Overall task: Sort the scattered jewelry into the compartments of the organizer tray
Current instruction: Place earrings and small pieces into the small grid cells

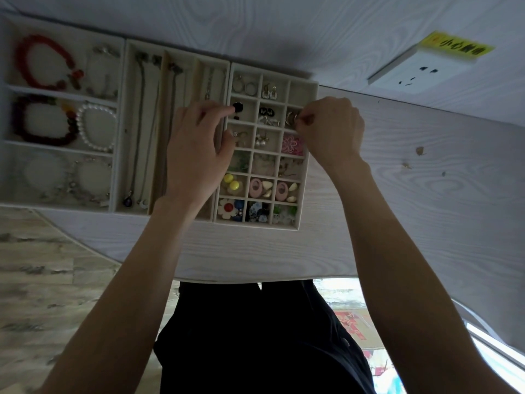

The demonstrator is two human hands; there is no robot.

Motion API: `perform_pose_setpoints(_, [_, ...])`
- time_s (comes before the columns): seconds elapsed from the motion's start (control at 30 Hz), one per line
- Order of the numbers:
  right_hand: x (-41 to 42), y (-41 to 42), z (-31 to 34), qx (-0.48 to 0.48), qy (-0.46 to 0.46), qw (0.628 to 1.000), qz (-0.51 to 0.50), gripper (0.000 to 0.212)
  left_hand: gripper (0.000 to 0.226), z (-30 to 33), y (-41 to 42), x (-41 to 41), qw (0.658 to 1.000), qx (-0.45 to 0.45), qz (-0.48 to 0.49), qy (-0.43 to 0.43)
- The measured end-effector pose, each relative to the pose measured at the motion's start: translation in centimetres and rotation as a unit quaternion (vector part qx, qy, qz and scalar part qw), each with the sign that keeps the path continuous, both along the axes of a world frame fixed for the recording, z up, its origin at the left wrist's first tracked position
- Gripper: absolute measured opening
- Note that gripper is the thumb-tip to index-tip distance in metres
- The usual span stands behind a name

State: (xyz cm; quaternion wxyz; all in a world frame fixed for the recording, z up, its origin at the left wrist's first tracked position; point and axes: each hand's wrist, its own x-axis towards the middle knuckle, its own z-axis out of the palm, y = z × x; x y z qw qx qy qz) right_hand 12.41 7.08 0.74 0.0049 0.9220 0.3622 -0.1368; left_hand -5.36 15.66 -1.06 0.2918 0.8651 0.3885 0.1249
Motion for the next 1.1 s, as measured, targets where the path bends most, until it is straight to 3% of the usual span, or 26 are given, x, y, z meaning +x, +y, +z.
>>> perform_pose_setpoints(0.47, [0.1,-0.6,0.5,0.024,0.032,0.999,-0.019,0.022,0.029,-0.3,0.2,0.0,1.0,0.004,-0.01,-0.001])
perform_pose_setpoints(0.63, [-1.1,-2.6,1.5,0.186,0.053,0.979,-0.07,0.02,0.031,0.0,-0.1,0.1,0.999,0.021,-0.023,0.012])
perform_pose_setpoints(0.73, [-2.3,-6.1,1.5,0.273,0.024,0.96,-0.05,0.02,0.034,0.8,-0.9,1.3,0.997,0.033,-0.072,0.019])
perform_pose_setpoints(0.93, [-1.1,-14.5,-0.3,0.237,-0.022,0.964,-0.119,0.02,0.057,0.9,-5.2,5.6,0.975,0.056,-0.205,0.066])
perform_pose_setpoints(1.1, [4.5,-17.7,-1.3,0.214,-0.032,0.946,-0.243,0.028,0.065,0.2,-7.2,6.8,0.963,0.094,-0.221,0.125])
